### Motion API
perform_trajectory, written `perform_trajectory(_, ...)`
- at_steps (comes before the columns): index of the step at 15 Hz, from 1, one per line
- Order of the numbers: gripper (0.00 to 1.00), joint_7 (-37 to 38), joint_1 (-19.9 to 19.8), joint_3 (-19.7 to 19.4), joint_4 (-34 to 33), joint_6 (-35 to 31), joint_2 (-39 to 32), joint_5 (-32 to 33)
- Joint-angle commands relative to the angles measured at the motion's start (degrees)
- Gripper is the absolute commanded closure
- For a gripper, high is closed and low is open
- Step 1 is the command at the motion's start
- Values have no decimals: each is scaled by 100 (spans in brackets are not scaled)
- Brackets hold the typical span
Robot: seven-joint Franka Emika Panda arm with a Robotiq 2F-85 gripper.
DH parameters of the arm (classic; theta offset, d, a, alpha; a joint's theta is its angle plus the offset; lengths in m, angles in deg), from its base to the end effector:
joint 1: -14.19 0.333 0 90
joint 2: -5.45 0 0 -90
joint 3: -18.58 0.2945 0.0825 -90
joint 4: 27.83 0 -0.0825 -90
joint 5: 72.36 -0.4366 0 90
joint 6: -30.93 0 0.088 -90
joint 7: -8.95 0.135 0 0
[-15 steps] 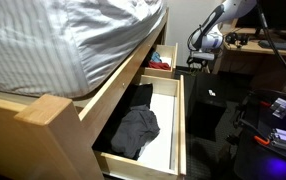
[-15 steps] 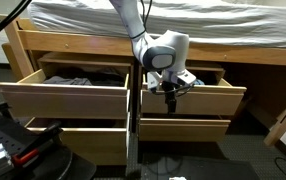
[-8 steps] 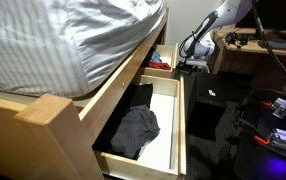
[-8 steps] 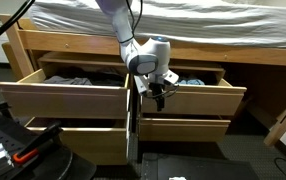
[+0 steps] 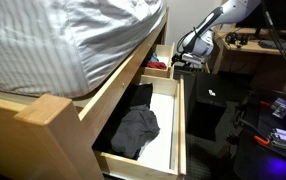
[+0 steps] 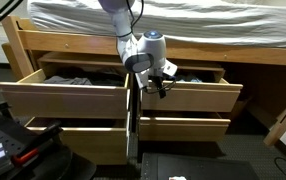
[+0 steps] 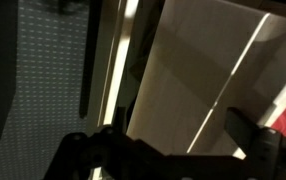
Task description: Close the two upper drawers
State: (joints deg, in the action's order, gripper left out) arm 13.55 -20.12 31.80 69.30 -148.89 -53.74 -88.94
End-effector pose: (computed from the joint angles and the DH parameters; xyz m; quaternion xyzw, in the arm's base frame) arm 0.6271 -0.2717 -0.0335 -0.8782 0.4194 -0.2135 0.0854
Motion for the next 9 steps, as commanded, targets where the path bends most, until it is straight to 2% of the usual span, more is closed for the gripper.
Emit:
perform_trajectory(1,0,-323,-539,773,-871,1277,-455,70)
perform_trajectory(2,0,-171,-259,376,-317,709,-85,-69)
perform_trajectory(3,0,-249,-311,479,-537,1022,-175,-121)
perform_trajectory(5,0,-298,-339,559,-736,1172,-290,-147)
perform_trajectory(8,0,-301,-340,579,-783,1174,-358,-147)
perform_trajectory(9,0,-353,-358,653,-765,934,-420,-205)
